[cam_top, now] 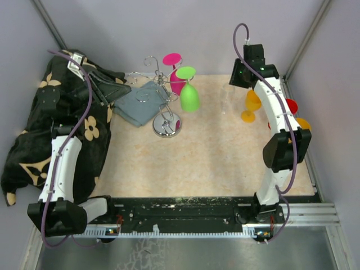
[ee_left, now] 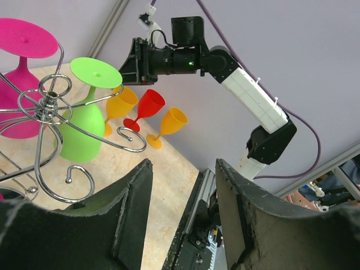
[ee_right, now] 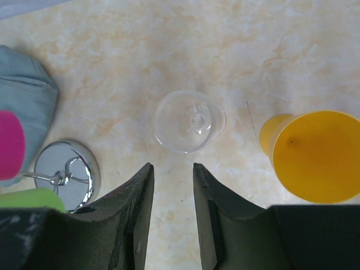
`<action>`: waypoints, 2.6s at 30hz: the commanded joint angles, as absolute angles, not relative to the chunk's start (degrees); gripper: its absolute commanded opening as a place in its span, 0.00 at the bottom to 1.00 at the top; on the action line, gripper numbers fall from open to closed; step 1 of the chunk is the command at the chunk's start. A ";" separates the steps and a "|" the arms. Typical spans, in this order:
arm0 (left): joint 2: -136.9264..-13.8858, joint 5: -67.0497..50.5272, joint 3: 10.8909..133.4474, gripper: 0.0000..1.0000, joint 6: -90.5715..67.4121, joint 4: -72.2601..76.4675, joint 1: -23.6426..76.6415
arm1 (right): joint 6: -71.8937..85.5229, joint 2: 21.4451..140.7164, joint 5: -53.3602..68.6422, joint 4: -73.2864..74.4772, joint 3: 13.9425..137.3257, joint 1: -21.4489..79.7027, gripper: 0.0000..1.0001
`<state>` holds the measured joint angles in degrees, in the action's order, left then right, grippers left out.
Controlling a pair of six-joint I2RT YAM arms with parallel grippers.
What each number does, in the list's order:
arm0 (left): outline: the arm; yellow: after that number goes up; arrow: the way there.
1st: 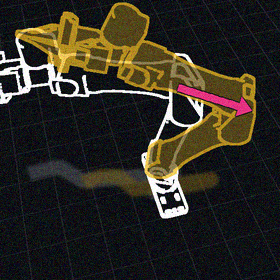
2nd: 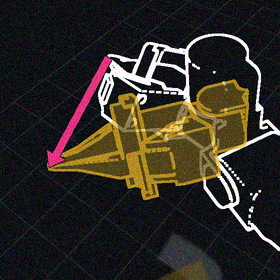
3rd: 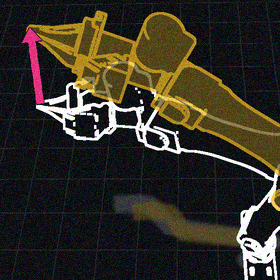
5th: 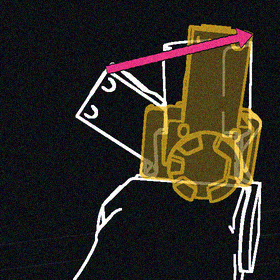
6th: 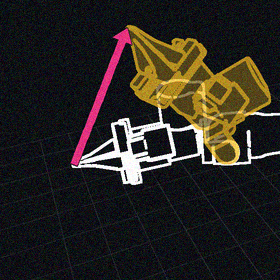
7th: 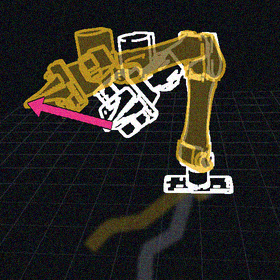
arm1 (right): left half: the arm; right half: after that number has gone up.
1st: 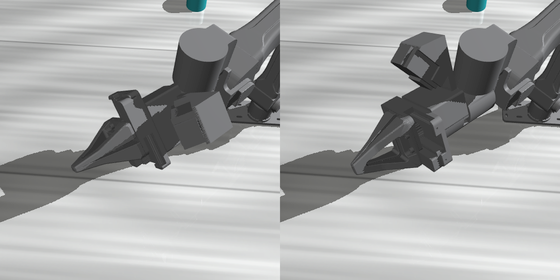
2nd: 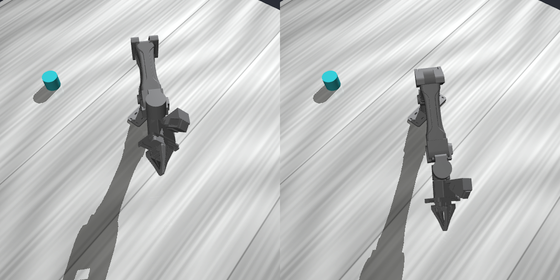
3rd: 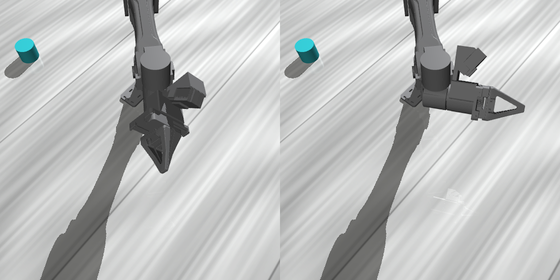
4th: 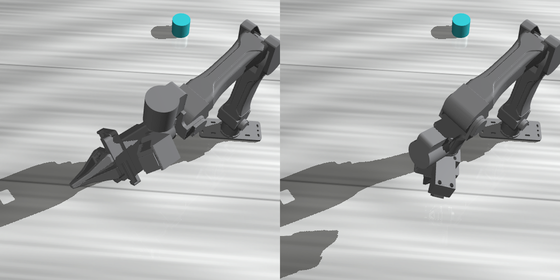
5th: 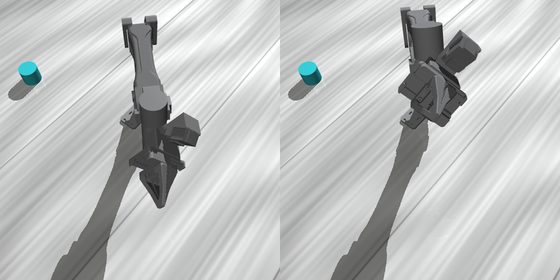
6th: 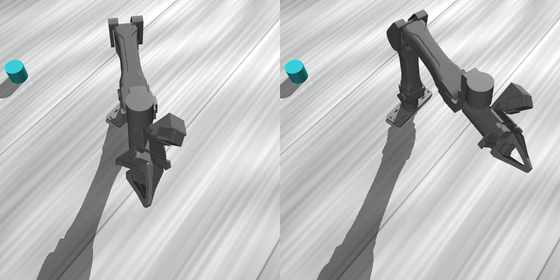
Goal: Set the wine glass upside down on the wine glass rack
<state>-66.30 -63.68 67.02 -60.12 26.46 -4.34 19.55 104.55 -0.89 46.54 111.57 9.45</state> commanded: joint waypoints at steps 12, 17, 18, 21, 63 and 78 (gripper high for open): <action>-66.22 -63.41 68.49 0.55 -57.93 25.63 -4.40 | 16.80 111.74 -7.85 48.93 119.66 9.23 0.35; -66.20 -63.46 68.30 0.55 -57.89 25.75 -4.46 | 16.63 114.28 -8.40 49.26 120.59 9.23 0.34; -66.20 -63.50 68.21 0.55 -57.85 25.75 -4.46 | 16.57 114.74 -8.80 49.40 120.74 9.23 0.34; -66.27 -63.54 68.03 0.55 -57.79 25.75 -4.39 | 16.48 115.71 -9.19 49.39 120.90 9.23 0.34; -67.48 -63.46 68.96 0.55 -59.16 26.84 -4.40 | 19.22 104.24 -9.74 40.24 112.49 9.21 0.00; -67.74 -61.35 67.85 0.55 -62.94 30.69 -4.31 | 27.55 81.13 3.15 18.80 96.87 9.21 0.00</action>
